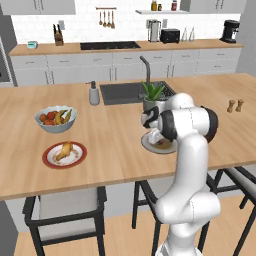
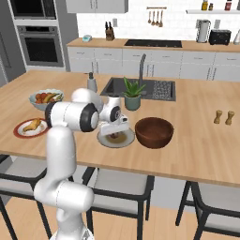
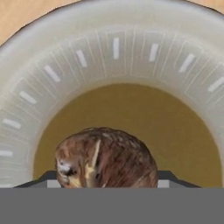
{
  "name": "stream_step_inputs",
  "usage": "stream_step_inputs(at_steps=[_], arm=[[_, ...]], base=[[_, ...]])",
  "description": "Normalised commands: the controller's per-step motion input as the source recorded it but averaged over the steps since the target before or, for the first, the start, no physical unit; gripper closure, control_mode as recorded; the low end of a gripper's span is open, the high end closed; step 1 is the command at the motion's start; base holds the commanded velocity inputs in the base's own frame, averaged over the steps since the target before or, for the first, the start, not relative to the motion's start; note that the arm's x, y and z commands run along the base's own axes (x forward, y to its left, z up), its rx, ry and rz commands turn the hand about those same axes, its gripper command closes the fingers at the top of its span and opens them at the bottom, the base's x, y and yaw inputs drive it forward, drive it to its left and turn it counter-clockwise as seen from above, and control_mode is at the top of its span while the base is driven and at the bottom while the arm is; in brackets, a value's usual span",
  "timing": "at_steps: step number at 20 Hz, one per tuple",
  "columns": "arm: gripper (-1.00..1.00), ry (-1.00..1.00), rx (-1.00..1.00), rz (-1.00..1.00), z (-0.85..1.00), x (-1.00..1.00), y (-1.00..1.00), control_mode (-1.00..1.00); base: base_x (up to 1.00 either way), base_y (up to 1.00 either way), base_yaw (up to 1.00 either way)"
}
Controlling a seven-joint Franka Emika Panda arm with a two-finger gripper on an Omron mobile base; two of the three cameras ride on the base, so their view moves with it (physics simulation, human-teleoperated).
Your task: Pick the chicken drumstick and mushroom from their plates and place them in the bowl. Then put the bowl in the fridge.
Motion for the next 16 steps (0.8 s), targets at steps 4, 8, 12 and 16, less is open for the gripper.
stream_step_inputs(at_steps=[4,8,12,16], arm=[[1.0,-0.04,-0.01,0.0,0.36,-0.5,0.2,-1.0],[1.0,0.01,0.0,-0.03,0.97,-0.36,0.13,-1.0],[1.0,0.01,-0.02,-0.02,1.0,-0.32,0.0,-1.0],[1.0,0.0,-0.03,-0.17,0.71,-0.15,-0.26,-1.0]], base=[[0.0,0.0,0.0],[0.0,0.0,0.0],[0.0,0.0,0.0],[0.0,0.0,0.0]])
